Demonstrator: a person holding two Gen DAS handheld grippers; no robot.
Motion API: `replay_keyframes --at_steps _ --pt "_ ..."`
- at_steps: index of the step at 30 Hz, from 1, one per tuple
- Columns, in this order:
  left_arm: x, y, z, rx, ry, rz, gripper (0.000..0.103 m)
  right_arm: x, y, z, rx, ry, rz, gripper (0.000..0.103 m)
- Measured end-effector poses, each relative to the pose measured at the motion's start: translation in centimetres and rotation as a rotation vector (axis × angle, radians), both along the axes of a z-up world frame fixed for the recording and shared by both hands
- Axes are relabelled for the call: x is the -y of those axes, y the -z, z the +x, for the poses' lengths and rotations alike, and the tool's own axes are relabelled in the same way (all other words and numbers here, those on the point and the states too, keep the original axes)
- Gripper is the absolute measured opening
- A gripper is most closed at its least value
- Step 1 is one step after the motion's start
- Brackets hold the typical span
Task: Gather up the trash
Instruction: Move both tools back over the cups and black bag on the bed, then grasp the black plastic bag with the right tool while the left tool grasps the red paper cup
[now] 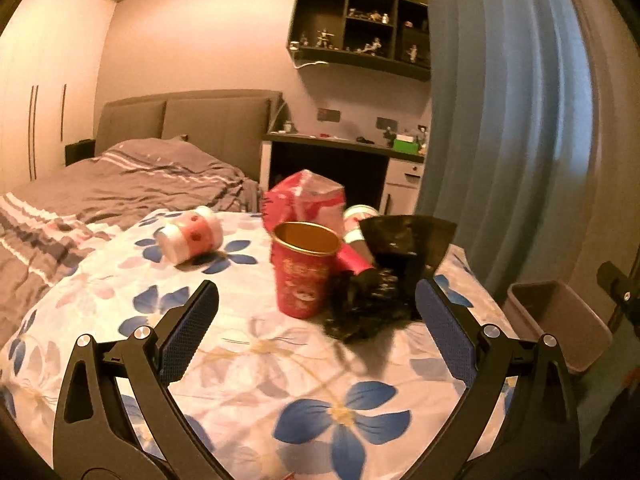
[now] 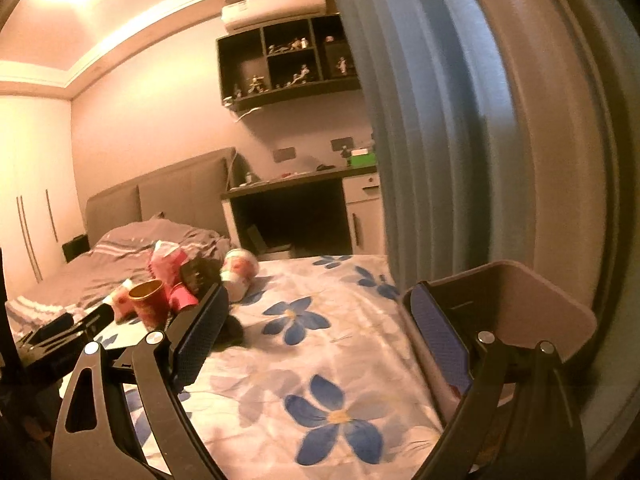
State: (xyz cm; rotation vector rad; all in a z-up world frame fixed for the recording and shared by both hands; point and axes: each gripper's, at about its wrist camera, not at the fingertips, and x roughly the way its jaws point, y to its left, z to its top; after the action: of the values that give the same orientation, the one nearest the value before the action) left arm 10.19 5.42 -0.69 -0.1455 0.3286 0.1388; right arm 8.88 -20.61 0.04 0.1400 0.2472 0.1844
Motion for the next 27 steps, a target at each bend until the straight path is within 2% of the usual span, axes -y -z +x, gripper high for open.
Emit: replay_keyframes --at_steps 12,23,26,27 --pt "-4.2 0.7 -0.2 -0.003 -0.085 -0.016 0.097 -7.3 1.9 5.0 -0.068 -0.137 -0.05 0.089" --pt "-6.4 1.7 1.0 -0.018 -0.1 -0.029 0.097 -11.5 3.4 11.6 -0.17 -0.208 -0.049 0.067" --pt "-6.5 1.8 1.4 -0.02 -0.093 -0.034 0.097 -12.0 3.6 12.9 -0.205 -0.238 -0.033 0.055" --pt "-6.6 1.8 1.6 -0.021 -0.09 -0.036 0.097 -12.1 3.8 13.3 -0.22 -0.253 -0.029 0.047"
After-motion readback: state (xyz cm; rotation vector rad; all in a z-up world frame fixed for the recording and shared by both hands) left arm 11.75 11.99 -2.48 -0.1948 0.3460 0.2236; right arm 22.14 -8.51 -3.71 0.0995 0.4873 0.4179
